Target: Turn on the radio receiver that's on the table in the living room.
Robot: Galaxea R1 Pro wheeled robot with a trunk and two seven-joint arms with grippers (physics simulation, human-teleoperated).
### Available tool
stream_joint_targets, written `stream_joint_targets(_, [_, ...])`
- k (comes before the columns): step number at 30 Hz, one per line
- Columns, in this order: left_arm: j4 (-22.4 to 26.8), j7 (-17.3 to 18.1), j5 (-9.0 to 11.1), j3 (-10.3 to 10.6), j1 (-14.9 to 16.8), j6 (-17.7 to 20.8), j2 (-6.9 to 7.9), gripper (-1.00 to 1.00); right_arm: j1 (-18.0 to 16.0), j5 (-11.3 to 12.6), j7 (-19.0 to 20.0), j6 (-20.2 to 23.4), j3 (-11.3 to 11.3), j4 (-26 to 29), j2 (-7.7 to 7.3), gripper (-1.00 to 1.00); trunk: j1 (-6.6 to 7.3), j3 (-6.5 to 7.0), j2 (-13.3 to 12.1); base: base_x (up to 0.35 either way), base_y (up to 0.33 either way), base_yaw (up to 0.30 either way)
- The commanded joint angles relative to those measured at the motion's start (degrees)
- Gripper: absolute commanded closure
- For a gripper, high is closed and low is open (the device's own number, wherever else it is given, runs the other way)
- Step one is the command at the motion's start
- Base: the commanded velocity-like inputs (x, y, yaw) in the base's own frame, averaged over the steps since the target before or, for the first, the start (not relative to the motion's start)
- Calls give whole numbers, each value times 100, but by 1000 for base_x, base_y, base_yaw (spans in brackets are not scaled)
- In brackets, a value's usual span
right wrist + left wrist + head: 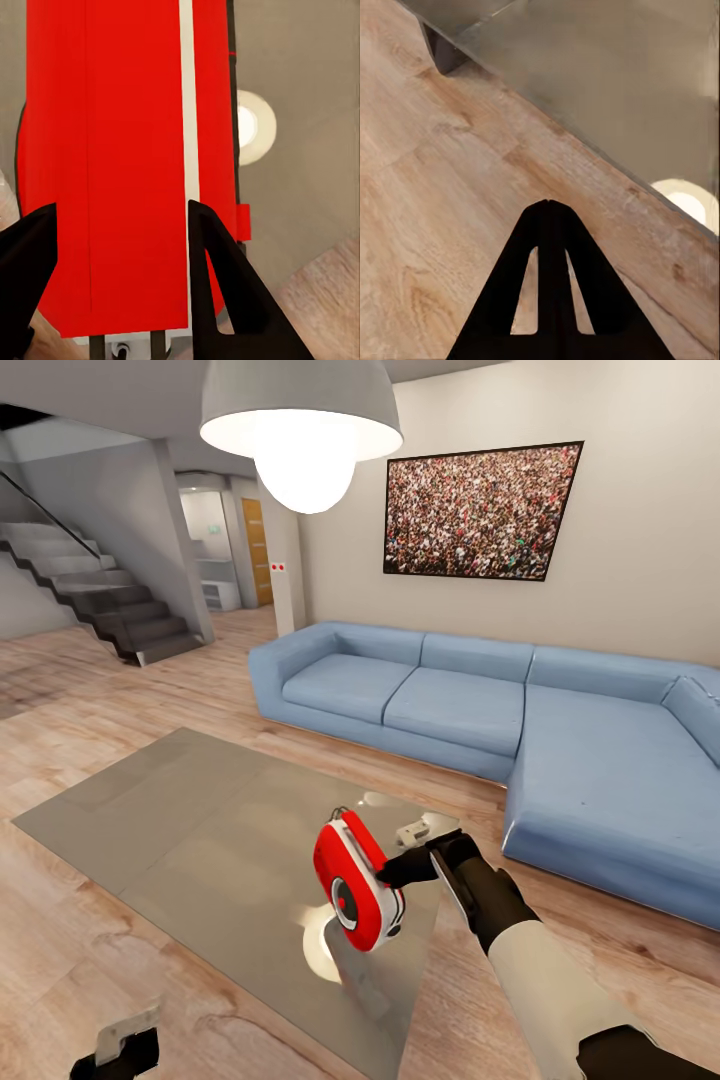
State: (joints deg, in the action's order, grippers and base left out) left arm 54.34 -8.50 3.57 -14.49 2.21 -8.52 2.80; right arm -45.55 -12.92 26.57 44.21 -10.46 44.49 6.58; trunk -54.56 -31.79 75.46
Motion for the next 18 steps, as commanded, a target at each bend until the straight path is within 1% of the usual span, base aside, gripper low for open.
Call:
stream_joint_targets(1, [111,-64,5,5,-2,8,-20,100,0,58,11,9,3,4,-1,100,0,0,0,0,0,0])
stream_joint_targets(3, [436,-198,-11,92,-2,173,-110,100,-3,68,32,9,7,6,-6,100,0,0,0,0,0,0])
stream_joint_targets(4, [624,-226,-15,201,-2,365,-153,100,-3,74,38,9,7,6,-6,100,0,0,0,0,0,0])
stream_joint_targets(5, [1081,-245,-20,502,-2,926,-202,100,-5,85,45,9,5,7,-7,100,0,0,0,0,0,0])
stream_joint_targets(6, [1329,-249,-18,648,-2,1239,-217,100,-4,89,47,9,0,7,-7,100,0,0,0,0,0,0])
stream_joint_targets(7, [1701,-249,-16,850,-2,1664,-237,100,-5,94,48,9,-6,7,-7,100,0,0,0,0,0,0])
stream_joint_targets(9, [2132,-242,-10,1112,1,2059,-269,100,-2,101,49,9,-13,7,-7,100,0,0,0,0,0,0])
stream_joint_targets(11, [2370,-200,-9,1385,14,2249,-328,100,-2,103,50,9,-16,7,-7,100,0,0,0,0,0,0])
stream_joint_targets(13, [2445,-112,-22,1601,108,2327,-444,100,-4,104,50,9,-21,7,-7,100,0,0,0,0,0,0])
stream_joint_targets(14, [2443,-78,-26,1641,161,2338,-483,100,-4,104,50,9,-24,7,-7,100,0,0,0,0,0,0])
stream_joint_targets(16, [2379,77,-35,1746,432,2369,-645,100,-3,105,50,9,-34,4,-7,100,0,0,0,0,0,0])
stream_joint_targets(18, [2316,256,-38,1789,704,2383,-810,100,-5,105,50,9,-40,1,-7,100,0,0,0,0,0,0])
